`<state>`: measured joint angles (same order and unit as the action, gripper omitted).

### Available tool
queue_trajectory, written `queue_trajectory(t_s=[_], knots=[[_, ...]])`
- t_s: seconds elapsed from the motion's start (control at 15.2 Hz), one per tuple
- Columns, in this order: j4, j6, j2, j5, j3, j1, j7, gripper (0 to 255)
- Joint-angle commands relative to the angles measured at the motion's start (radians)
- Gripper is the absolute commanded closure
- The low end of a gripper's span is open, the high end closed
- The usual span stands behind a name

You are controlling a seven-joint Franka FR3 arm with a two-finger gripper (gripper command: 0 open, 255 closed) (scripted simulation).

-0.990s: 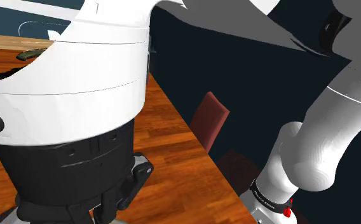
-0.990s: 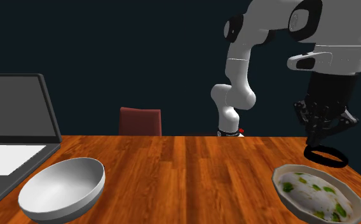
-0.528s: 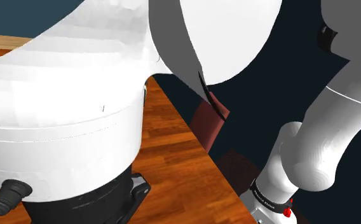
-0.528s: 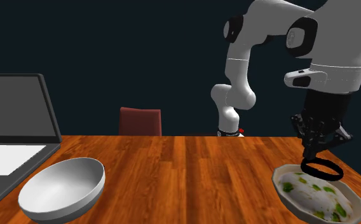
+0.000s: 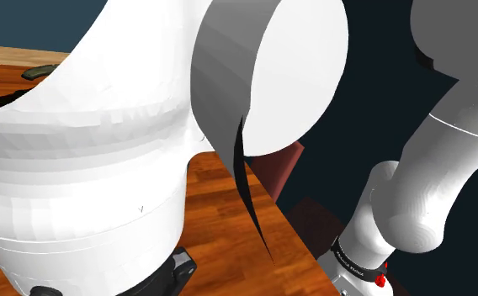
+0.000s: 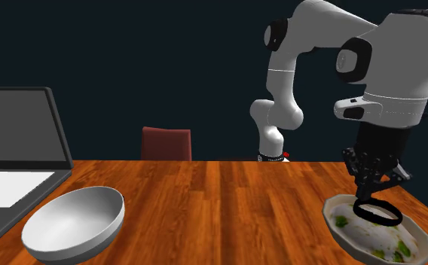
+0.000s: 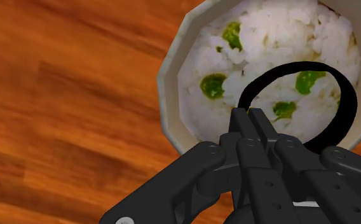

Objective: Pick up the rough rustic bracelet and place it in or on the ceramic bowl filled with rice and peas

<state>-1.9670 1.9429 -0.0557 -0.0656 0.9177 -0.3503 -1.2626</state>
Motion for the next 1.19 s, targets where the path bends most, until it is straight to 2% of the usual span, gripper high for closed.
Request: queue_trajectory(t_s=[0.0, 0.26, 0.33, 0.66, 0.92, 1.12], knots=[[-0.002, 0.002, 0.000, 0.000, 0.000, 0.000, 0.000, 255], [-0.002, 0.002, 0.000, 0.000, 0.000, 0.000, 0.000, 255], [-0.002, 0.002, 0.000, 0.000, 0.000, 0.000, 0.000, 0], [-0.002, 0.002, 0.000, 0.000, 0.000, 0.000, 0.000, 0], [0.108, -0.124, -0.026, -0.018, -0.012, 0.005, 0.014, 0], [0.108, -0.124, -0.026, -0.018, -0.012, 0.005, 0.014, 0]])
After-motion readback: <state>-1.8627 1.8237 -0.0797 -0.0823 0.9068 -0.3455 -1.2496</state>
